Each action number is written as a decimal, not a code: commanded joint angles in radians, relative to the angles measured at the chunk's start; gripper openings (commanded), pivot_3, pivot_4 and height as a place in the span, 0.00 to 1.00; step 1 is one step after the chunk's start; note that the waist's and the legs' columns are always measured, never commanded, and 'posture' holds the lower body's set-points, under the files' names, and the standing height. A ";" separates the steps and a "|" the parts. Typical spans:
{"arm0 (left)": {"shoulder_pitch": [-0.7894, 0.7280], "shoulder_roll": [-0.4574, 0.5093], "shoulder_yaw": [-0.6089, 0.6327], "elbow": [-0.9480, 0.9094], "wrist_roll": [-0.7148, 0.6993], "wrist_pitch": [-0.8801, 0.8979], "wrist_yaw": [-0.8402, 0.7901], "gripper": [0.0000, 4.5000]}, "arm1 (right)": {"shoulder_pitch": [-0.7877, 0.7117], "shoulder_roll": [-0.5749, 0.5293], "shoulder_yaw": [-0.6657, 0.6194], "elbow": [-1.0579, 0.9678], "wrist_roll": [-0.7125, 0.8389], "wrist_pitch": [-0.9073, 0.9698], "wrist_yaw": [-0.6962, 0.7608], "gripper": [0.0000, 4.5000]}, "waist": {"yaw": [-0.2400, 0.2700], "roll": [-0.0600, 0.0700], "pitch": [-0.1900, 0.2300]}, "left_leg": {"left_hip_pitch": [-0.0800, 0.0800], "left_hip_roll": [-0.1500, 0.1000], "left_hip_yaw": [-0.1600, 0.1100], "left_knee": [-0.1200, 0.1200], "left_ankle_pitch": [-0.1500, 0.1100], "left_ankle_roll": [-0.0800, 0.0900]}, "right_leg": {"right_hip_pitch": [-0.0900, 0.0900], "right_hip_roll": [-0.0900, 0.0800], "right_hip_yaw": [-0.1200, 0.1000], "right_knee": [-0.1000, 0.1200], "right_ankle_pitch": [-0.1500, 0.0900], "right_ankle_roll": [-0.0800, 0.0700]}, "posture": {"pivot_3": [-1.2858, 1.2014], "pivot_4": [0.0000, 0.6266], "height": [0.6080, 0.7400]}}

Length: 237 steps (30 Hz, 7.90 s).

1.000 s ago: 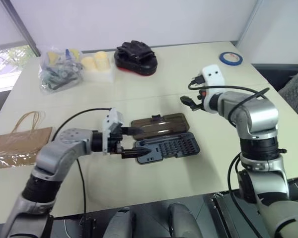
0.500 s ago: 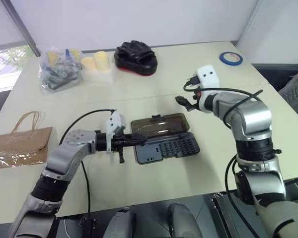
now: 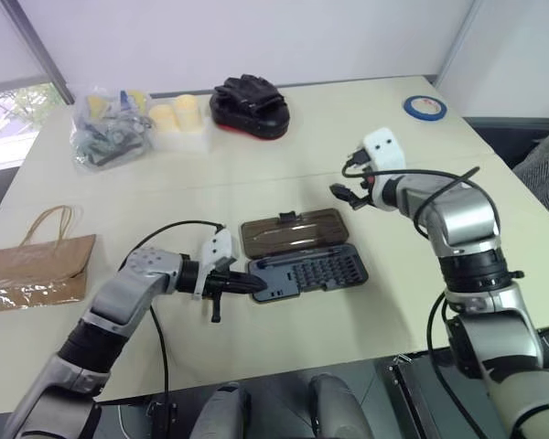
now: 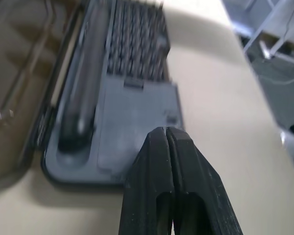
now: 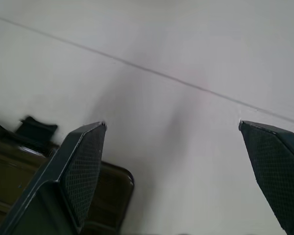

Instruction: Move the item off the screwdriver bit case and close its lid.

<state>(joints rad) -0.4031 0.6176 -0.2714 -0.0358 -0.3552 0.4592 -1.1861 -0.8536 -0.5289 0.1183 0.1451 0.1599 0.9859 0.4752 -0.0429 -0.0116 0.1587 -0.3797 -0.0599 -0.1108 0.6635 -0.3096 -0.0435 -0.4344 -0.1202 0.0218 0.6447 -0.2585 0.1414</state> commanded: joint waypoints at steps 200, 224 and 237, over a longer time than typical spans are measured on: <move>-0.498 -0.164 0.058 0.675 0.155 -0.165 -0.128 0.00 | 0.470 -0.083 0.141 -0.659 0.386 -0.002 0.266 0.01 | 0.027 0.005 -0.007 | 0.005 0.000 -0.003 0.004 -0.002 0.004 | 0.008 0.001 -0.005 -0.005 0.000 0.000 | 0.52 0.24 1.00; -0.552 -0.347 0.040 0.958 0.349 -0.433 -0.030 0.00 | 0.457 0.049 0.227 -0.537 0.236 -0.005 0.108 0.01 | 0.025 0.004 -0.007 | 0.005 -0.001 -0.002 0.004 -0.002 0.004 | 0.008 0.001 -0.006 -0.005 0.000 0.000 | 0.52 0.24 1.00; -0.479 -0.352 0.011 0.876 0.380 -0.444 -0.060 0.00 | 0.429 0.056 0.271 -0.461 0.136 -0.039 0.075 0.01 | 0.019 -0.001 -0.010 | 0.008 0.000 -0.003 0.004 -0.003 0.006 | 0.008 0.001 -0.005 0.000 0.000 0.000 | 0.52 0.24 1.00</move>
<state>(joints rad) -0.9102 0.2858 -0.2212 0.8607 0.0171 0.0202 -1.1993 -0.4044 -0.4857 0.4067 -0.3859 0.3538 0.9665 0.6073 -0.0239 -0.0126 0.1489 -0.3717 -0.0599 -0.1137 0.6676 -0.3126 -0.0379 -0.4263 -0.1188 0.0166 0.6452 -0.2586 0.1413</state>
